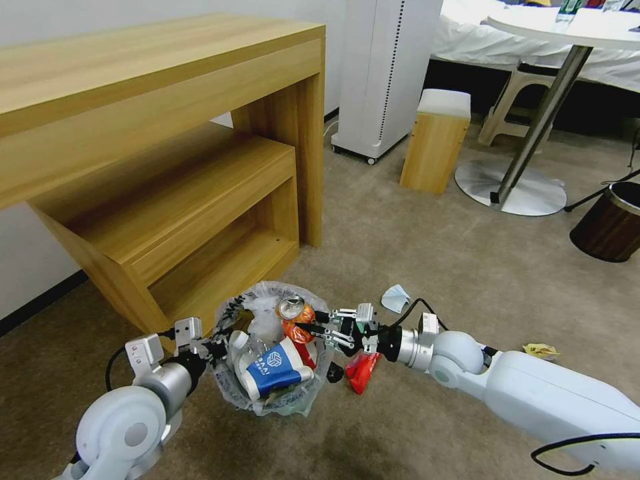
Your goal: Pick up the trash bin and place the garbage on the floor into it.
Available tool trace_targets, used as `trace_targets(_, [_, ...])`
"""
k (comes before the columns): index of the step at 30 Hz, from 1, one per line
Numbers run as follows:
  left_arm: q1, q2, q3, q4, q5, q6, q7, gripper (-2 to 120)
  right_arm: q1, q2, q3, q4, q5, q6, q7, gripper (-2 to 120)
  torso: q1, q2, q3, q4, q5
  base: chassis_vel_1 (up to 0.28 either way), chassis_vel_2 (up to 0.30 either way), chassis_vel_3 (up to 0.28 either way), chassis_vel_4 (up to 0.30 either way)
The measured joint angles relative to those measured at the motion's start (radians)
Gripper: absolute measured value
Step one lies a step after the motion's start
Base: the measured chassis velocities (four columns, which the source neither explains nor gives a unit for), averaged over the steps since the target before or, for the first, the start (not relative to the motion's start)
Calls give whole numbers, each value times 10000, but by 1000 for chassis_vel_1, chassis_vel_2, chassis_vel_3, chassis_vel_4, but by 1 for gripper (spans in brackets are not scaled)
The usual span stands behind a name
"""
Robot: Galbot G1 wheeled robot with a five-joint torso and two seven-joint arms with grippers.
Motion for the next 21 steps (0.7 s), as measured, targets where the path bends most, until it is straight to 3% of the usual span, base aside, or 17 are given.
trace_targets(6, [-70,-60,83,203,66,-5,21,0,-386,8,1054,454,76,20,354,66,0,0,0,1,2,0,0,0,0])
trace_targets(8, [-69,-56,83,211,68,-5,23,0,-440,-30,1166,498,91,7,354,68,0,0,0,2,1,0,0,0,0])
trace_targets(14, [-46,-4,36,217,66,-17,30,0,-1301,-545,2282,859,95,-15,361,94,0,0,0,1,4,0,0,0,0])
trace_targets(16, [-40,-5,32,217,66,-17,30,0,-1358,-577,2362,874,94,-14,387,96,0,0,-1,1,3,0,0,0,0])
trace_targets(21, [12,-8,1,246,139,-27,75,0,-2484,-1317,3796,678,-327,-24,925,100,0,0,-1,2,1,0,0,0,0])
